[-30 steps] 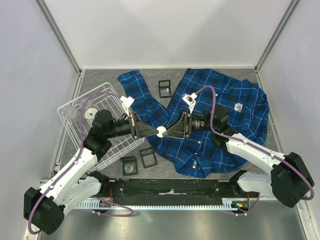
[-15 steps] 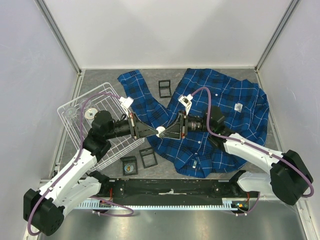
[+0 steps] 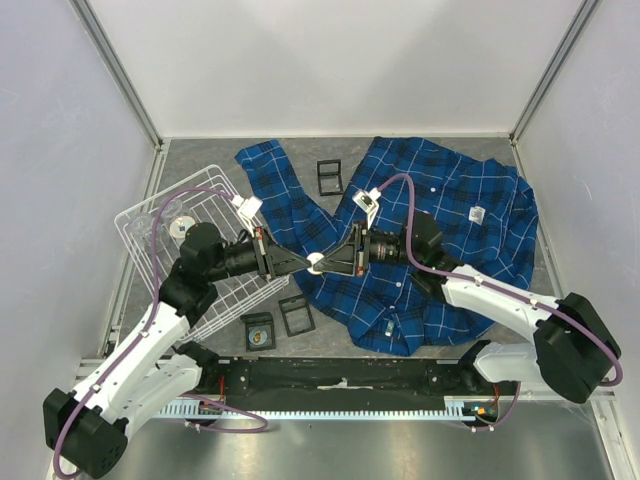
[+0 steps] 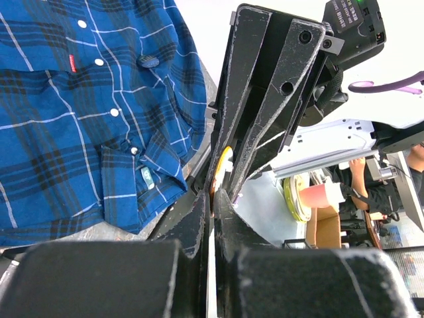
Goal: Remove the brooch from the garment
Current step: Close the brooch.
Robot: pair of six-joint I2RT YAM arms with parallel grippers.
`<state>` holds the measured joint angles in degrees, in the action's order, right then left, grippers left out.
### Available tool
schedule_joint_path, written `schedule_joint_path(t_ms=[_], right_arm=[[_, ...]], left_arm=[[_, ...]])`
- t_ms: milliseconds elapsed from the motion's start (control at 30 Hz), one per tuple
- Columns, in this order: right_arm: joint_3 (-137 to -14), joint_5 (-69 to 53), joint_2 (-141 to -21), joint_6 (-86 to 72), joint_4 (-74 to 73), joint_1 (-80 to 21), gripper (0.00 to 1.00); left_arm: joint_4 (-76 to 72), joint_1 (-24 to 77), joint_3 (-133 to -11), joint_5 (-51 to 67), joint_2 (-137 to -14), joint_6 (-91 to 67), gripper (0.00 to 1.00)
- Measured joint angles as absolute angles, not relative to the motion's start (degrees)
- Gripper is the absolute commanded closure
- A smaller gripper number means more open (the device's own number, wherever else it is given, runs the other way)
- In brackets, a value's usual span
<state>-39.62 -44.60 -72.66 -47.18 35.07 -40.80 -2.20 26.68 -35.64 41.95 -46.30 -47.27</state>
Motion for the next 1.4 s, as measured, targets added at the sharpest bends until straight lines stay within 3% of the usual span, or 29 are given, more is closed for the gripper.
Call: schedule_joint_path(t_ms=[967, 1267, 1400], right_arm=[[-39.7, -45.1, -75.9, -49.8, 38.6, -41.3, 0.81], [-39.7, -45.1, -76.8, -50.7, 39.1, -41.3, 0.91], [-39.7, -44.8, -77.1, -51.3, 38.9, -41.3, 1.0]], left_arm=[[0.4, 26.1, -36.1, 42.1, -45.4, -42.0, 0.98], [0.8, 25.9, -36.1, 42.2, -45.4, -40.3, 0.98], [1.2, 25.9, -36.1, 42.1, -45.3, -39.5, 0.98]])
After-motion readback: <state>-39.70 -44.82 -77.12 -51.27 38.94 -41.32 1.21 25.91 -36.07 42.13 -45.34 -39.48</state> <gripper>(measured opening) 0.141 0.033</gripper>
